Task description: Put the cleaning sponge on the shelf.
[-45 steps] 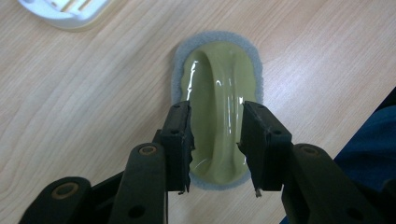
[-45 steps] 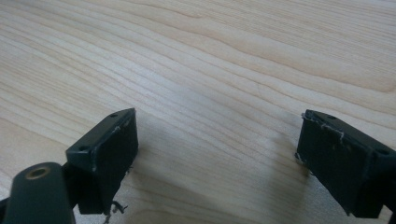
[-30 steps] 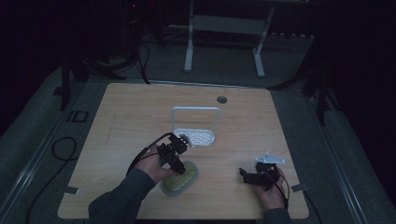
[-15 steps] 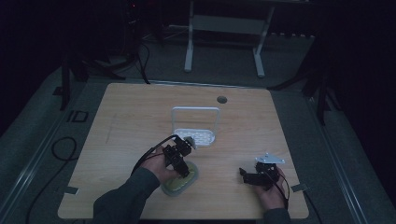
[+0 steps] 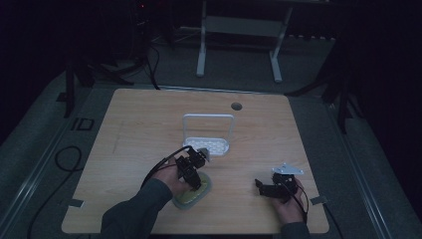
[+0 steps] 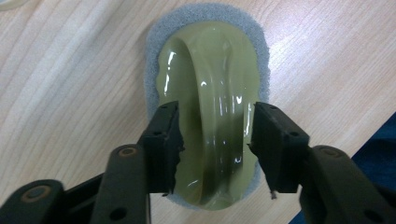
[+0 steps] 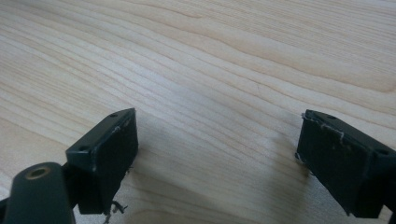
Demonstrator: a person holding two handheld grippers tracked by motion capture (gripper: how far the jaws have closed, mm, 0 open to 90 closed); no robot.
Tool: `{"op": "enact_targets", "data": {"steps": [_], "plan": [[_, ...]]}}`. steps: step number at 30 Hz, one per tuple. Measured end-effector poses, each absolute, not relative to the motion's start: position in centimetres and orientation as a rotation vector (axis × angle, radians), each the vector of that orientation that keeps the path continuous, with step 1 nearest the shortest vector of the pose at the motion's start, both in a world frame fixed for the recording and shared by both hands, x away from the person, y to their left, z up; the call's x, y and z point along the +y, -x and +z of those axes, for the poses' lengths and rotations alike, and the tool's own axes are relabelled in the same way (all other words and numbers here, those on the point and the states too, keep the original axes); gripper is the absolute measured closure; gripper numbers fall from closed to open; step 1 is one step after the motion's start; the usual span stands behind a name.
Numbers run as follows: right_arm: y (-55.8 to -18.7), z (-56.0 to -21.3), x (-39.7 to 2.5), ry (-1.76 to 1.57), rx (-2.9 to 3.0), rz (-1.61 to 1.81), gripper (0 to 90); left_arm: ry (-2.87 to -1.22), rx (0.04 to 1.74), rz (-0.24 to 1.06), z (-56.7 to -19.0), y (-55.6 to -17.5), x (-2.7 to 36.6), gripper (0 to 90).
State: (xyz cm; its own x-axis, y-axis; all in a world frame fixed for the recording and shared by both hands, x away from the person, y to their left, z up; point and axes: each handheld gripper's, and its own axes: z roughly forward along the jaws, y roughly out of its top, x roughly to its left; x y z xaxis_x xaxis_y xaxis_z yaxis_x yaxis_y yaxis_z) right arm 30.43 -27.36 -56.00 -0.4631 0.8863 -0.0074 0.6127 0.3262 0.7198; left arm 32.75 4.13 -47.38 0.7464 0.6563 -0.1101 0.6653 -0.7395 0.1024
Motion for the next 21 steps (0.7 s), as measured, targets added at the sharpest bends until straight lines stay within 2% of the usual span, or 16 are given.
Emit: {"op": "enact_targets", "data": {"steps": [6, 13, 21], "plan": [[-30.43, -56.0, -27.37, -1.325, 2.196, 0.927, 12.1, -2.823, 1.057, -0.112, -47.43, -32.67, 4.13, 58.5], [-30.43, -56.0, -27.37, -1.325, 2.196, 0.927, 12.0, -2.84, 1.037, -0.123, -47.43, -32.7, 4.15, 70.1], [-30.43, -56.0, -27.37, -1.325, 2.196, 0.927, 12.1, -2.853, 1.022, -0.09, -47.12, -32.8, 4.3, 71.6]]}}
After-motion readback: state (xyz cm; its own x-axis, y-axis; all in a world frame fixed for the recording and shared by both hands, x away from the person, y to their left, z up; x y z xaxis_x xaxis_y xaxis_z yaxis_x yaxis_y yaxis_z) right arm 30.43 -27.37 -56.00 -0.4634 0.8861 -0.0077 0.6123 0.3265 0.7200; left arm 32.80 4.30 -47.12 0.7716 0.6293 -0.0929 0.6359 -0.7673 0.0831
